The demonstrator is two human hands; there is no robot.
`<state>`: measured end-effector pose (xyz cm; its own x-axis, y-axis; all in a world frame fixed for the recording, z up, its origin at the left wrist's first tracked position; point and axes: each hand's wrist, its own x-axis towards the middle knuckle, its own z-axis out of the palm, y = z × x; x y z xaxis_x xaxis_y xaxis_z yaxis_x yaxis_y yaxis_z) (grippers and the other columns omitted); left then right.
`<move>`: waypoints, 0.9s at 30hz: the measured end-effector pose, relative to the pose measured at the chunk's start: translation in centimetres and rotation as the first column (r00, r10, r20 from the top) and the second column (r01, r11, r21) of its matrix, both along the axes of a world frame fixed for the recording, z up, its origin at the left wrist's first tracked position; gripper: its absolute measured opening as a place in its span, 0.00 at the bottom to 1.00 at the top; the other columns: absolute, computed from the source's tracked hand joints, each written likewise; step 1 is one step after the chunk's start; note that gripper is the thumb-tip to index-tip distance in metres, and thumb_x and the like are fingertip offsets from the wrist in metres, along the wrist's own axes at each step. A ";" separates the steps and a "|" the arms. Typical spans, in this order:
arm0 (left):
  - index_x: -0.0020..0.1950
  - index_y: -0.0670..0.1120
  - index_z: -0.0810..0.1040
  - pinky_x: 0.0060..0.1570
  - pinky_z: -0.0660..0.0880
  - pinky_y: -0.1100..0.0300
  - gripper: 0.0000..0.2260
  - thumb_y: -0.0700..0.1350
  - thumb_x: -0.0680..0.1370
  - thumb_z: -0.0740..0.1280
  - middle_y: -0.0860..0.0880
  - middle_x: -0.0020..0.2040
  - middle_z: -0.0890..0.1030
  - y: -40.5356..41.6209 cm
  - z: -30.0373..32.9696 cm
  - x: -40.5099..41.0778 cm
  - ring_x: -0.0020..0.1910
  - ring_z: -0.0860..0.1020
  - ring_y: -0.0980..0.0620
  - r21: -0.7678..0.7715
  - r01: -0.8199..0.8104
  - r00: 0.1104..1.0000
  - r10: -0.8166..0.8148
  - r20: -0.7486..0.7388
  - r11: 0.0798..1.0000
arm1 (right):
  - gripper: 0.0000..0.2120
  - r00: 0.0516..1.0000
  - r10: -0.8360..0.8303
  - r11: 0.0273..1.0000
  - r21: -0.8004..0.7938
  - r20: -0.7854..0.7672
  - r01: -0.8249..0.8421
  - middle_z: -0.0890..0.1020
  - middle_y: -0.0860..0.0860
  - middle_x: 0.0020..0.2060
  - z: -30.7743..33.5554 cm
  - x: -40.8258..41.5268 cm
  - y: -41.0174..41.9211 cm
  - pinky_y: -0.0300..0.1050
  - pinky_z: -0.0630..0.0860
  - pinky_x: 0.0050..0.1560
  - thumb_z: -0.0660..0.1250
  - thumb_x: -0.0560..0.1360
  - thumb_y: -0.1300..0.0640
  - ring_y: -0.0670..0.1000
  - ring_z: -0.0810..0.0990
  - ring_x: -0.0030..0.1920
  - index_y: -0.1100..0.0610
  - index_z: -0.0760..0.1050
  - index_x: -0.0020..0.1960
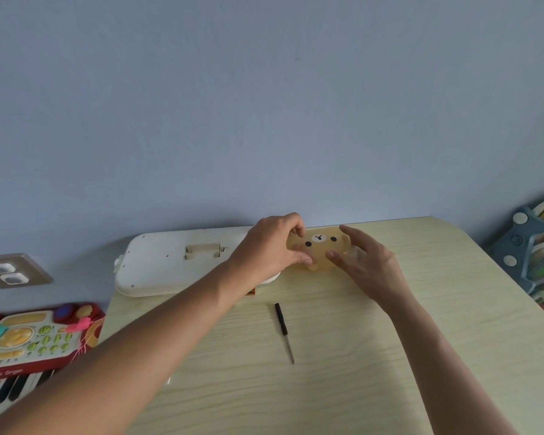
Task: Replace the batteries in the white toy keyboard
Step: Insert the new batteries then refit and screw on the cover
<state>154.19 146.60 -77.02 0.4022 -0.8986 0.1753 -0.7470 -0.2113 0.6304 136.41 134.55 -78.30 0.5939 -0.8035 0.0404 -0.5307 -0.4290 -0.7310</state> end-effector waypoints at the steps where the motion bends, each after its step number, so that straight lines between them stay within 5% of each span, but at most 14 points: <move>1: 0.51 0.51 0.77 0.50 0.76 0.55 0.20 0.54 0.66 0.81 0.57 0.48 0.79 0.0 -0.1 0.0 0.53 0.78 0.53 0.004 -0.001 1.000 0.001 0.010 1.000 | 0.32 1.000 0.000 1.000 -0.001 0.001 0.000 0.78 0.50 0.66 0.0 0.1 0.0 0.40 0.67 0.56 0.73 0.71 0.40 0.50 0.75 0.67 0.45 0.71 0.73; 4: 0.53 0.51 0.77 0.53 0.77 0.51 0.21 0.55 0.67 0.81 0.53 0.51 0.81 0.2 -0.1 0.1 0.54 0.79 0.51 0.014 0.011 1.000 -0.012 0.028 1.000 | 0.32 1.000 0.009 1.000 -0.014 -0.007 -0.009 0.78 0.50 0.67 -0.2 0.1 0.0 0.40 0.68 0.58 0.73 0.72 0.41 0.51 0.75 0.68 0.45 0.70 0.73; 8: 0.61 0.51 0.78 0.61 0.72 0.58 0.22 0.56 0.71 0.78 0.53 0.59 0.81 2.4 1.0 1.0 0.62 0.75 0.54 0.038 0.073 0.993 -0.076 0.088 0.997 | 0.32 1.000 0.026 0.996 -0.085 -0.007 -0.026 0.75 0.47 0.70 0.1 -0.1 0.9 0.39 0.65 0.63 0.73 0.72 0.42 0.50 0.71 0.72 0.46 0.70 0.74; 14: 0.49 0.55 0.81 0.58 0.66 0.57 0.14 0.58 0.69 0.78 0.57 0.48 0.76 10.5 1.4 3.6 0.52 0.68 0.56 -0.004 0.017 0.960 -0.015 0.281 1.000 | 0.16 0.966 0.251 0.865 -0.464 0.066 -0.193 0.79 0.47 0.51 0.4 2.1 6.4 0.47 0.76 0.54 0.80 0.66 0.50 0.51 0.75 0.54 0.50 0.83 0.52; 19: 0.47 0.57 0.84 0.57 0.63 0.52 0.12 0.58 0.67 0.78 0.59 0.49 0.70 14.7 -0.3 4.1 0.54 0.64 0.55 0.084 0.047 0.922 -0.076 0.381 0.995 | 0.14 0.886 0.451 0.752 -0.491 -0.104 -0.440 0.77 0.48 0.48 -1.3 4.8 10.8 0.51 0.75 0.54 0.80 0.65 0.49 0.53 0.73 0.50 0.46 0.86 0.50; 27: 0.51 0.55 0.86 0.53 0.59 0.54 0.15 0.57 0.67 0.79 0.57 0.48 0.70 15.6 -1.5 4.0 0.53 0.64 0.53 0.049 0.026 0.898 -0.044 0.438 0.998 | 0.17 0.898 0.406 0.734 -0.524 -0.171 -0.432 0.76 0.49 0.47 -1.4 4.8 11.7 0.53 0.77 0.51 0.81 0.63 0.50 0.55 0.75 0.48 0.46 0.86 0.51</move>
<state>158.16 162.23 -78.52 0.2611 -0.9208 0.2896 -0.9531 -0.1984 0.2285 141.26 146.24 -79.72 0.8766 -0.3265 0.3534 -0.2269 -0.9282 -0.2947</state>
